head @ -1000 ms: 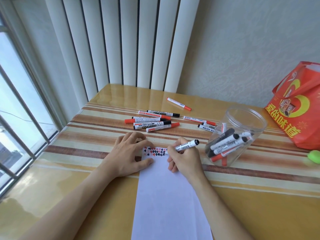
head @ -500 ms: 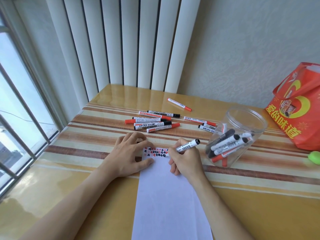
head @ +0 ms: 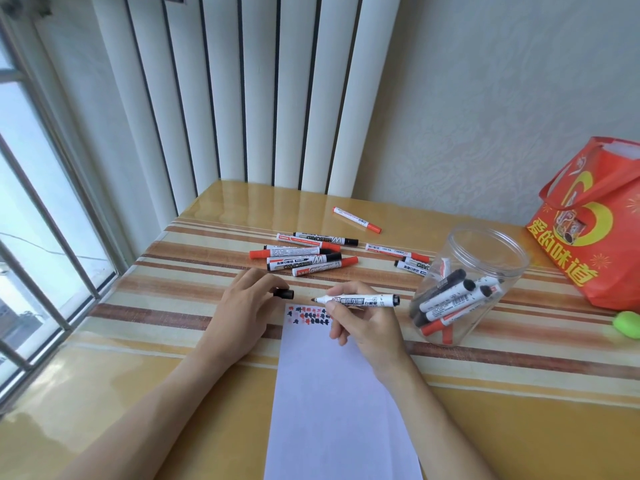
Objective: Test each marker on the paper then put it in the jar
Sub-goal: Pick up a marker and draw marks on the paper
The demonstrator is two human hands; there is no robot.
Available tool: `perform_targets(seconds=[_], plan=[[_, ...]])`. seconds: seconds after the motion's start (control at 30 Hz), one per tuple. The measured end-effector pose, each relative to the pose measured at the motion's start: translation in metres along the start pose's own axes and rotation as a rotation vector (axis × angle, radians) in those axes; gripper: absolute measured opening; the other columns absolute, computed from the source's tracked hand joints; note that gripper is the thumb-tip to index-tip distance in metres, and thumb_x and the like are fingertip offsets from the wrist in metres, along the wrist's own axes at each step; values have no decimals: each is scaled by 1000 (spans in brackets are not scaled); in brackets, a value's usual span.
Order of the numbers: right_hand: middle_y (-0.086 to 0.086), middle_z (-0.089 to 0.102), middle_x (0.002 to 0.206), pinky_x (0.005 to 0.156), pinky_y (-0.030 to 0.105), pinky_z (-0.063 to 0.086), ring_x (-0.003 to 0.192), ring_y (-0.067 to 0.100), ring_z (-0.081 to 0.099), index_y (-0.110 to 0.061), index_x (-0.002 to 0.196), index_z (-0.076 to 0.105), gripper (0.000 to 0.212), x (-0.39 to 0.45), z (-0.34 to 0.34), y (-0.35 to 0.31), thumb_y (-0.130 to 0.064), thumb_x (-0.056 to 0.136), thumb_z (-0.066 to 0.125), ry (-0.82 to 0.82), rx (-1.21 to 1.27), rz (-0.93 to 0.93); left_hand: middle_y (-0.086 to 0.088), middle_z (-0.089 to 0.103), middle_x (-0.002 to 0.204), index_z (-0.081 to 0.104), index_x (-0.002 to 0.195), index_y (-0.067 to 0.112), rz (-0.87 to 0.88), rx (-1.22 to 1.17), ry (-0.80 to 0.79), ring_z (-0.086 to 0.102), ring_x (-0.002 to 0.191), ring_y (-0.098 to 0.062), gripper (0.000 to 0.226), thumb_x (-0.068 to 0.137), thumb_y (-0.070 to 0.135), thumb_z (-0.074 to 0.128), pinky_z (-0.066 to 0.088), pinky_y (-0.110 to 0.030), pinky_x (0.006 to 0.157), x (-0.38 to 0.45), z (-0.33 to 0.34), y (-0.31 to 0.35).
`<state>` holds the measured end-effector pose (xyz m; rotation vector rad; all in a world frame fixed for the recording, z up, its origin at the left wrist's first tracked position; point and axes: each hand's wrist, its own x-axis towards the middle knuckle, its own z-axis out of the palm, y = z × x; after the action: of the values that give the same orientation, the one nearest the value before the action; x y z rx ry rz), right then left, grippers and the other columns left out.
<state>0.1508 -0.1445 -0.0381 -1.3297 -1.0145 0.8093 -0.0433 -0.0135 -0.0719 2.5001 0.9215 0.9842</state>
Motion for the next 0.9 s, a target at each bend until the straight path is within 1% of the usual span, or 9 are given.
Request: perform_targets(seconds=[0.1, 0.2, 0.27, 0.4, 0.53, 0.63, 0.7, 0.8, 0.9], plan=[[14, 71, 82, 53, 30, 51, 60, 25, 65, -17, 100, 74, 8, -3, 5, -3, -16, 97, 66, -22, 47, 1, 13, 60, 107, 67, 109, 25, 43, -36, -13, 52, 96, -10, 18, 95, 17, 58, 42, -25, 83, 0, -5, 5], [20, 71, 88, 54, 30, 51, 61, 26, 66, -17, 101, 75, 14, -4, 7, -1, -11, 103, 63, -31, 6, -32, 14, 62, 105, 67, 110, 25, 66, -58, -29, 53, 94, -7, 24, 94, 7, 65, 42, -20, 84, -2, -7, 8], [19, 71, 89, 53, 30, 50, 61, 25, 66, -16, 102, 75, 14, -5, 9, 1, -10, 103, 62, -52, -17, -47, 15, 62, 104, 67, 111, 25, 81, -69, -35, 53, 93, -6, 22, 95, 10, 64, 40, -16, 84, -2, -8, 10], [16, 73, 87, 53, 31, 50, 60, 25, 65, -17, 106, 73, 12, -5, 14, 3, -13, 99, 64, -99, -37, -32, 17, 61, 102, 66, 111, 25, 153, -81, -71, 54, 93, -9, 17, 96, 16, 63, 42, -21, 82, -1, -9, 13], [11, 76, 82, 54, 34, 50, 56, 29, 64, -15, 109, 55, 20, -4, 14, 3, -14, 95, 69, -96, -21, -16, 18, 59, 101, 65, 109, 25, 183, -105, -97, 53, 95, -9, 20, 94, 13, 70, 43, -21, 83, -2, -9, 13], [-4, 69, 62, 52, 31, 45, 51, 22, 59, -6, 99, 59, 17, -3, 9, 0, -8, 94, 74, -96, -97, -37, 19, 56, 100, 64, 106, 26, 174, -104, -93, 51, 95, -5, 18, 93, 18, 72, 40, -16, 81, -2, -8, 11], [-2, 67, 61, 54, 30, 46, 54, 22, 60, -6, 100, 65, 13, -3, 5, -3, -7, 93, 76, -121, -71, -23, 17, 56, 99, 65, 105, 24, 155, -106, -73, 50, 93, -5, 11, 95, 26, 67, 38, -14, 82, -2, -7, 10], [13, 73, 81, 61, 32, 54, 64, 27, 68, -12, 105, 74, 11, -3, 0, -8, -18, 95, 75, -123, 39, 43, 11, 58, 101, 70, 109, 19, 119, -68, -41, 51, 94, -9, 23, 97, 31, 54, 35, -10, 86, -2, -4, 8], [11, 74, 94, 62, 35, 56, 66, 27, 71, -15, 105, 75, 8, 0, -6, -4, -16, 97, 73, -37, 3, 46, 8, 57, 100, 70, 109, 19, 87, -37, -10, 52, 95, -14, 23, 98, 30, 53, 37, -16, 82, -1, -4, 7]])
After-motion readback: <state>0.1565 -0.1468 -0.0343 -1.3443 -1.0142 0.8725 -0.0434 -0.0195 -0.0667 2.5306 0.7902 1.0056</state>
